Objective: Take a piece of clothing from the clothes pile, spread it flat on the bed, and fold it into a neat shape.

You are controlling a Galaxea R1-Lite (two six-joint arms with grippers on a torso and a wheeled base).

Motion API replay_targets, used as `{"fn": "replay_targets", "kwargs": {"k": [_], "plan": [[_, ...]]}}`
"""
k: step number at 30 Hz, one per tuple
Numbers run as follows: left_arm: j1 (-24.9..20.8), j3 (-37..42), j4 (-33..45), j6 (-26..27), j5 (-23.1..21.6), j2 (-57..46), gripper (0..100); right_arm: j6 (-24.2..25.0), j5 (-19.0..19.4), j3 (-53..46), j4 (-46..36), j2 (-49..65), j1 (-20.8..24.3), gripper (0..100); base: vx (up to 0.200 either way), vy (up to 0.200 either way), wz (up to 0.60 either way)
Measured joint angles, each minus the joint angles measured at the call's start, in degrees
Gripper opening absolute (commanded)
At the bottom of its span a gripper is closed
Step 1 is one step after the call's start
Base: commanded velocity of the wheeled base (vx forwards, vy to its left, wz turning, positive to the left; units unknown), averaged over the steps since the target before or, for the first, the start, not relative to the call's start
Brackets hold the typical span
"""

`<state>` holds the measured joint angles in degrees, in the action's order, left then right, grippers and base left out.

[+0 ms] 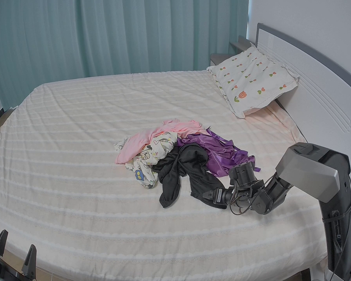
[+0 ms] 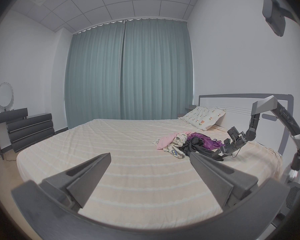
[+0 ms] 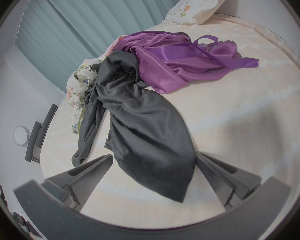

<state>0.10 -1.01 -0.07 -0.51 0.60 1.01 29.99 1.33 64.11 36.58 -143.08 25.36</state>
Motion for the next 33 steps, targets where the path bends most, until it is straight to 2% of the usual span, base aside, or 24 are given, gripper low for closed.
{"fn": "replay_targets", "kwargs": {"k": [10,11,16,25,28,33], "plan": [[0.0,0.0,0.0,0.0,0.0,0.0,100,-0.1,-0.1,6.9,-1.1,-2.6,2.6,100,0.0,0.0,0.0],[0.0,0.0,0.0,0.0,0.0,0.0,100,-0.2,-0.4,8.0,-1.6,-2.8,2.9,0,0.0,0.0,0.0],[0.0,0.0,0.0,0.0,0.0,0.0,100,-0.4,-1.1,12.0,-5.5,-4.2,3.6,0,0.0,0.0,0.0],[0.0,0.0,0.0,0.0,0.0,0.0,100,0.7,-0.9,11.3,-5.5,-3.7,3.5,0,0.0,0.0,0.0],[0.0,0.0,0.0,0.0,0.0,0.0,100,2.6,0.8,9.2,-5.5,-1.7,3.1,0,0.0,0.0,0.0],[0.0,0.0,0.0,0.0,0.0,0.0,100,5.9,6.2,0.4,-5.1,4.5,2.3,0,0.0,0.0,0.0]]}}
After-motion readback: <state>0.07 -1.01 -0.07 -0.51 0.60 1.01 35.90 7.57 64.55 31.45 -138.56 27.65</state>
